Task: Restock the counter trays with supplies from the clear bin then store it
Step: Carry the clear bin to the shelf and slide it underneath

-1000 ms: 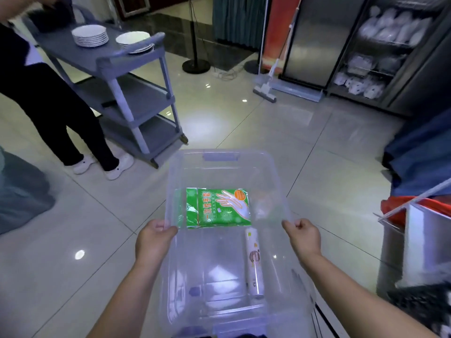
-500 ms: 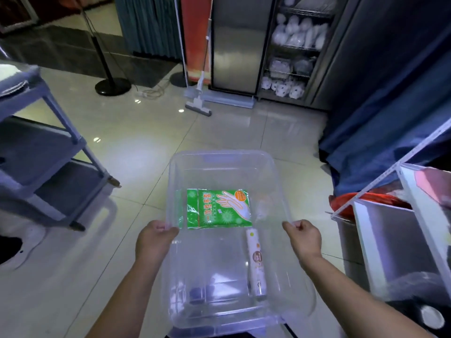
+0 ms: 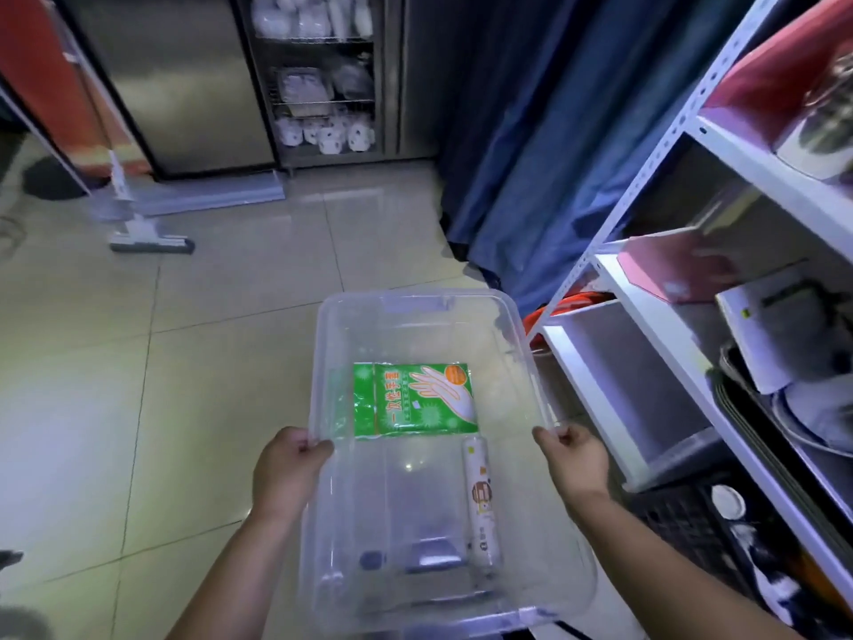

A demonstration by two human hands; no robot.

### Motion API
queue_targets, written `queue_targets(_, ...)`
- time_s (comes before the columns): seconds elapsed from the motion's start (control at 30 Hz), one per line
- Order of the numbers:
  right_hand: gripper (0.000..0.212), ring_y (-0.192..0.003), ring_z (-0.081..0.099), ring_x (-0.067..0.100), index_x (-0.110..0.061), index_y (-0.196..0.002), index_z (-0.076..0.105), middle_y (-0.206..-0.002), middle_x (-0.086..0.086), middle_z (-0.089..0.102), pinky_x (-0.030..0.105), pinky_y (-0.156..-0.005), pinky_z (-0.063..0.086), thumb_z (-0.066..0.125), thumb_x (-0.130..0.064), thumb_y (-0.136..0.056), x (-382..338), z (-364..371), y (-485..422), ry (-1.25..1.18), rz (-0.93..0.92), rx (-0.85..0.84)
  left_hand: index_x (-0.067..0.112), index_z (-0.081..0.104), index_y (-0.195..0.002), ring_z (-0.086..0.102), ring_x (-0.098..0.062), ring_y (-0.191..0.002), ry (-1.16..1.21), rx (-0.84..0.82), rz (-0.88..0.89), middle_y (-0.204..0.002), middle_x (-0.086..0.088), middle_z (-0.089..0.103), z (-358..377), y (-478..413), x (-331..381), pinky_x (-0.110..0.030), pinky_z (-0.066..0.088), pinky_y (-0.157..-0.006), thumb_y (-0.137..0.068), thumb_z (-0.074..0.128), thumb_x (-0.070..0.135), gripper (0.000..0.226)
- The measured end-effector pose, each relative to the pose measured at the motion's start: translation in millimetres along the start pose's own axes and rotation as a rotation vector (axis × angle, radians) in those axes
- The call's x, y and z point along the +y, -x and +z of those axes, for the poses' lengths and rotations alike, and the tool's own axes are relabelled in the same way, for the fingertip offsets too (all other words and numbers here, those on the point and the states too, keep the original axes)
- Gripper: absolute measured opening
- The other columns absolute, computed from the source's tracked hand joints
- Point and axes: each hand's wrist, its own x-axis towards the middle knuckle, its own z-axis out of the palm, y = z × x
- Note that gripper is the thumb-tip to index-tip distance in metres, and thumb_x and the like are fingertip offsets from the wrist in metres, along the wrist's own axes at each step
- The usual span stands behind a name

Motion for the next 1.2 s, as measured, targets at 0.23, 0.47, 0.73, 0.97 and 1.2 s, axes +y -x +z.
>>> queue_targets(0.23,0.027,-0.059,0.054,0.019,-0.003,-0.074,0.060,-0.062,0.003,0.058,0.033,-0.065,0.047,0.069,-0.028,-0.076,2,10,-126,0.010,0.134,0.038,0.018,0.056,-0.062,0.050,-0.021,-0.055,-0.143,-0.104,-0.021,-0.057,0.001,0.057,96,-102,47,-0.029,0.039,-0.059,-0.069,0.071,0.027,0.018)
queue_targets(0.47,0.027,-0.061,0.051,0.019,-0.015,-0.061,0.050,-0.061,0.002,0.053,0.033,-0.065,0.046,0.068,-0.025,-0.080,6,45,-263,0.116,0.171,-0.099,0.018,0.057,-0.073,0.059,-0.026,-0.073,-0.334,-0.168,-0.084,-0.076,-0.006,0.065,193,-203,69,-0.029,0.038,-0.066,-0.075,0.069,0.024,0.013)
queue_targets(0.73,0.021,-0.072,0.058,0.024,-0.006,-0.082,0.061,-0.078,0.010,0.063,0.022,-0.056,0.039,0.060,-0.027,-0.086,58,112,-386,0.339,0.206,-0.249,0.023,0.043,-0.063,0.050,-0.022,-0.068,-0.534,-0.286,-0.134,-0.068,0.003,0.053,303,-315,27,-0.029,0.032,-0.061,-0.078,0.064,0.014,0.027)
queue_targets(0.97,0.017,-0.072,0.059,0.028,-0.016,-0.076,0.056,-0.075,0.008,0.061,0.032,-0.067,0.050,0.060,-0.030,-0.087,147,195,-470,0.493,0.289,-0.223,0.013,0.054,-0.079,0.053,-0.021,-0.066,-0.651,-0.420,-0.152,-0.074,-0.003,0.058,399,-411,-59,-0.026,0.034,-0.057,-0.078,0.066,0.016,0.013)
queue_targets(1.2,0.019,-0.074,0.056,0.029,-0.012,-0.087,0.062,-0.082,0.011,0.063,0.027,-0.064,0.038,0.058,-0.030,-0.089,219,259,-523,0.499,0.305,-0.133,0.009,0.057,-0.080,0.057,-0.028,-0.073,-0.675,-0.413,-0.182,-0.071,-0.003,0.057,466,-466,-136,-0.028,0.034,-0.057,-0.077,0.067,0.019,0.015)
